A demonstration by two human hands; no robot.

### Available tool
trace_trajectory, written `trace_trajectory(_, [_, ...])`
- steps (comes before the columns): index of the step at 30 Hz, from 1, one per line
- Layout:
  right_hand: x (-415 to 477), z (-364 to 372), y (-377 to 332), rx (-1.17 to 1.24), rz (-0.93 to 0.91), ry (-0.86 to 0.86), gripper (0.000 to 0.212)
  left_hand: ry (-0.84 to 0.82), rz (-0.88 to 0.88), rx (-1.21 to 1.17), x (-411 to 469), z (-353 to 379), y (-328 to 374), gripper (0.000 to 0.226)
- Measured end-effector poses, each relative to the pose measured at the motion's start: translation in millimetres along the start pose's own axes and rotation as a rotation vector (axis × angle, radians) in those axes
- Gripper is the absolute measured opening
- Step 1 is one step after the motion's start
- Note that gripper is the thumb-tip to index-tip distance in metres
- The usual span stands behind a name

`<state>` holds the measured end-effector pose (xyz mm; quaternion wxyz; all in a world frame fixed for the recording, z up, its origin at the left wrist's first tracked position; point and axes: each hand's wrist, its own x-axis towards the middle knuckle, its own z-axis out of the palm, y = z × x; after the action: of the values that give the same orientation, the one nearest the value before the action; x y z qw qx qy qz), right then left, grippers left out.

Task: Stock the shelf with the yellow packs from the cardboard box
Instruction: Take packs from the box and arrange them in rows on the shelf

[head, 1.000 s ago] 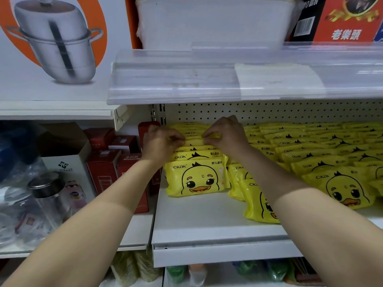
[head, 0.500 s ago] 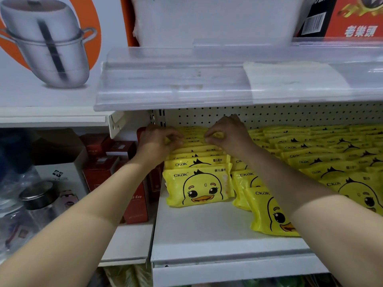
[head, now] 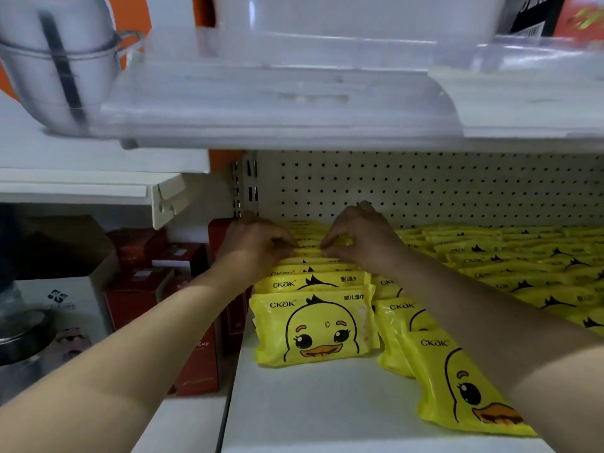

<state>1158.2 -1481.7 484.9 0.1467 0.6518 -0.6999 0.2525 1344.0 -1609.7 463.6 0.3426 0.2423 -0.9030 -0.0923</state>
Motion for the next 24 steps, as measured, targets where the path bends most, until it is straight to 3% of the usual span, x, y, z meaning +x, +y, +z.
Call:
trace_trajectory(5, [4.0, 8.8, 3.4, -0.093, -0.13, -0.009, 0.016, -0.047, 0.013, 0.189, 4.2, -1.7, 3.4, 0.01])
trace_trajectory(10, [13.2, 0.9, 13.6, 0.162, 0.027, 0.056, 0.015, 0.03, -0.11, -0.203, 8.4, -4.9, -8.4, 0.002])
trace_trajectory(12, [17.9, -2.1, 15.5, 0.165, 0.032, 0.069, 0.012, 0.027, -0.081, -0.252, 10.5, -3.7, -13.9, 0.016])
trace_trajectory(17, [22.7, 2.7, 10.4, 0.075, -0.009, -0.013, 0.013, -0.002, -0.093, -0.236, 13.5, 6.2, -16.5, 0.02])
trace_trajectory(24, [24.2, 16.6, 9.7, 0.089, -0.006, 0.027, 0.01, -0.027, -0.117, -0.146, 18.3, 9.3, -17.7, 0.01])
